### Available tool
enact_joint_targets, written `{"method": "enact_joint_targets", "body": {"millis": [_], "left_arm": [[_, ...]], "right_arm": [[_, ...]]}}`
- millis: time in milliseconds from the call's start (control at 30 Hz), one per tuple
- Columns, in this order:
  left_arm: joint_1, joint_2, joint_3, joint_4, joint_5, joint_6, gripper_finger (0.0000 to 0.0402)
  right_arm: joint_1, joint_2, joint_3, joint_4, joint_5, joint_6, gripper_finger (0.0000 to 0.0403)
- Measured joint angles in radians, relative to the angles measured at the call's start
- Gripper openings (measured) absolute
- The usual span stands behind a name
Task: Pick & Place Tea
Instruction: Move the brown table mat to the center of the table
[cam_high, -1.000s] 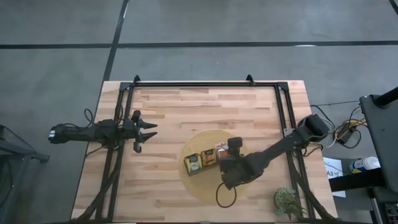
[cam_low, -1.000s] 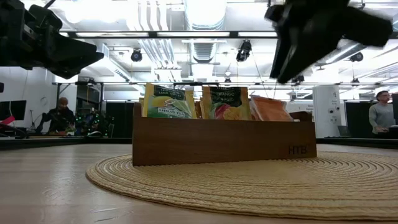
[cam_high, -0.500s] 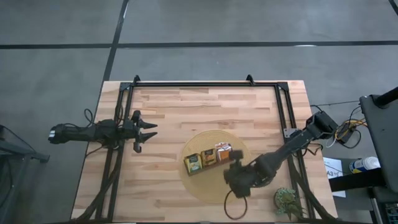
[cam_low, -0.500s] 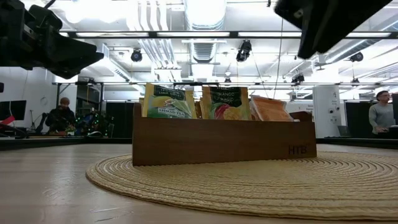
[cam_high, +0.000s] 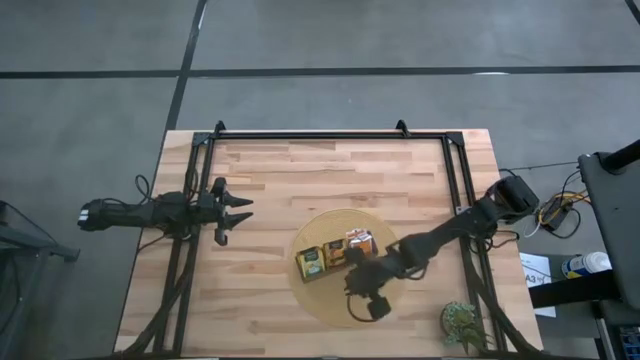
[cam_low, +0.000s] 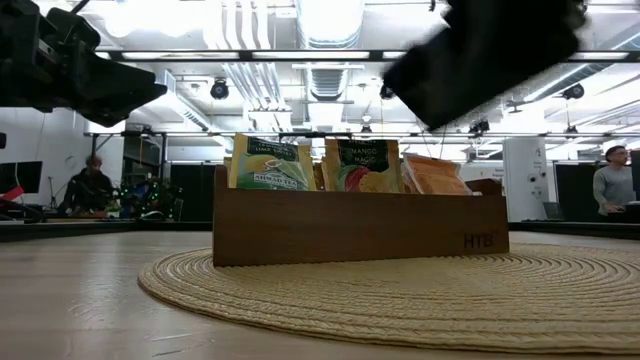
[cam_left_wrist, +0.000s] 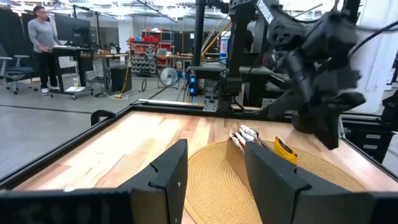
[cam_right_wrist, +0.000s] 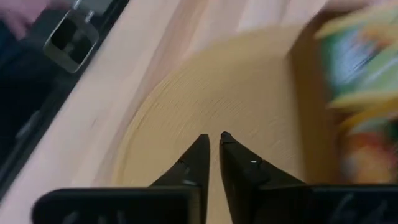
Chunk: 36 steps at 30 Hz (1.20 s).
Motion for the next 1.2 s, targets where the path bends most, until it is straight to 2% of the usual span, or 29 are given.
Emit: {"method": "enact_joint_targets", "body": {"millis": [133, 400, 600, 733, 1000, 1200], "left_arm": [[0.000, 0.000, 0.000, 0.000, 0.000, 0.000, 0.0153], [0.000, 0.000, 0.000, 0.000, 0.000, 0.000, 0.0153], [0.000, 0.000, 0.000, -0.001, 0.000, 0.000, 0.0153], [0.000, 0.000, 0.000, -0.001, 0.000, 0.000, 0.0153], [0.000, 0.000, 0.000, -0.001, 0.000, 0.000, 0.0153], [0.000, 0.000, 0.000, -0.001, 0.000, 0.000, 0.0153]], "right_arm": [[-0.033, 0.000, -0.056, -0.018, -0.113, 0.047, 0.0013], [-0.036, 0.026, -0.113, -0.018, -0.165, 0.021, 0.0008], [-0.039, 0.131, -0.059, -0.015, -0.225, -0.015, 0.0008], [-0.054, 0.204, 0.016, -0.056, -0.216, -0.033, 0.0008], [-0.101, 0.329, 0.206, -0.233, -0.064, 0.105, 0.0008], [-0.120, 0.385, 0.295, -0.309, -0.044, 0.200, 0.0008]]}}
